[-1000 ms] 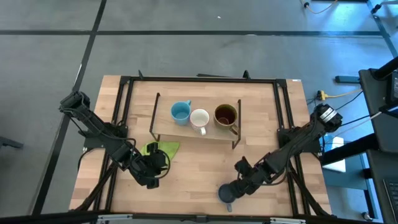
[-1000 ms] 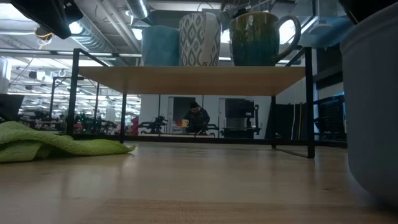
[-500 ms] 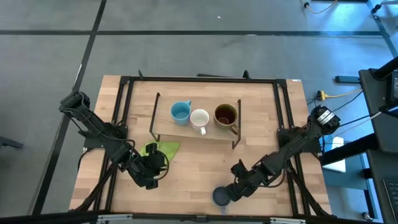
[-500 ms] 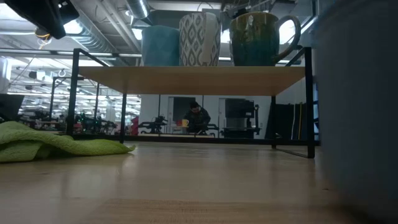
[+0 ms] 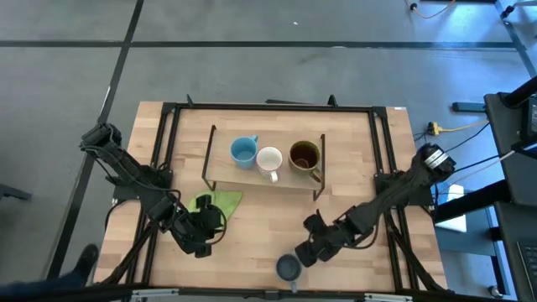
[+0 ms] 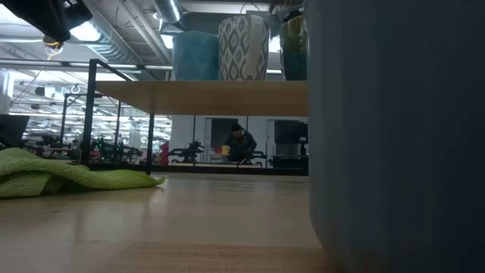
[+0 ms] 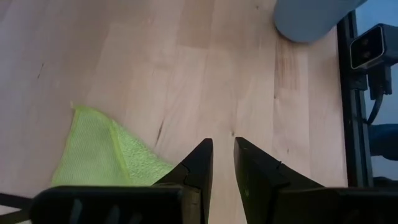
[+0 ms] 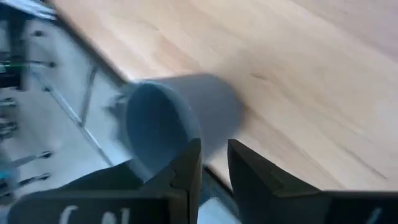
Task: Stack small to large cups/mugs on shelf
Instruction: Put the gray mug on the shelf
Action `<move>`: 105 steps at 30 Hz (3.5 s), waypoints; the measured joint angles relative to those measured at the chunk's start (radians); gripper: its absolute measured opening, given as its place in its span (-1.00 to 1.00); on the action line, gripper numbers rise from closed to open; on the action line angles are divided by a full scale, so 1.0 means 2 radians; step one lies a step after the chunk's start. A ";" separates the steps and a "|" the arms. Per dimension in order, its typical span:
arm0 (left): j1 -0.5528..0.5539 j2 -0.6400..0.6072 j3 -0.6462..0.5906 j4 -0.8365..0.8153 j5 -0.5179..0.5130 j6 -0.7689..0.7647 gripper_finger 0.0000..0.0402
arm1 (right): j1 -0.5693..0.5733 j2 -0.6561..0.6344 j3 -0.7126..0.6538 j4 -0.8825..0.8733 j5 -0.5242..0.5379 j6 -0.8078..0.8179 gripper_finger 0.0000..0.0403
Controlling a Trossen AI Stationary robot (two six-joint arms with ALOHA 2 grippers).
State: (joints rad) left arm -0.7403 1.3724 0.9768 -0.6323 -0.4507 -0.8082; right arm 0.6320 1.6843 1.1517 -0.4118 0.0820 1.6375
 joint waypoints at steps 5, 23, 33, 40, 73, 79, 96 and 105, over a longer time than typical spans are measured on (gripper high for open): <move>-0.002 0.000 0.000 0.000 0.000 -0.001 -0.70 | 0.001 0.004 0.032 -0.033 -0.028 -0.020 -0.60; -0.021 0.000 0.000 -0.002 -0.015 -0.016 -0.70 | 0.036 0.095 0.098 -0.022 -0.003 -0.009 -0.60; -0.022 0.000 0.000 -0.002 -0.015 -0.015 -0.70 | 0.027 0.135 0.119 0.014 0.002 -0.023 -0.60; -0.029 0.000 0.000 -0.002 -0.008 -0.025 -0.70 | 0.003 0.134 0.119 0.025 0.024 -0.040 -0.68; -0.044 0.000 0.000 -0.008 -0.020 -0.041 -0.70 | -0.085 0.133 0.119 0.100 0.077 -0.154 -0.79; -0.043 0.000 0.000 -0.017 -0.019 -0.041 -0.70 | -0.087 0.133 0.119 0.104 0.076 -0.154 -0.79; -0.043 0.000 0.000 -0.016 -0.024 -0.040 -0.70 | -0.101 0.133 0.119 0.146 0.077 -0.170 -0.52; -0.029 0.000 0.000 0.018 -0.020 -0.003 -0.70 | -0.102 0.128 0.119 0.143 0.072 -0.178 -0.51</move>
State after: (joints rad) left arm -0.7988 1.3724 0.9768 -0.5968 -0.4900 -0.8148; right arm 0.4290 1.9413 1.3891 -0.1262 0.2262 1.2811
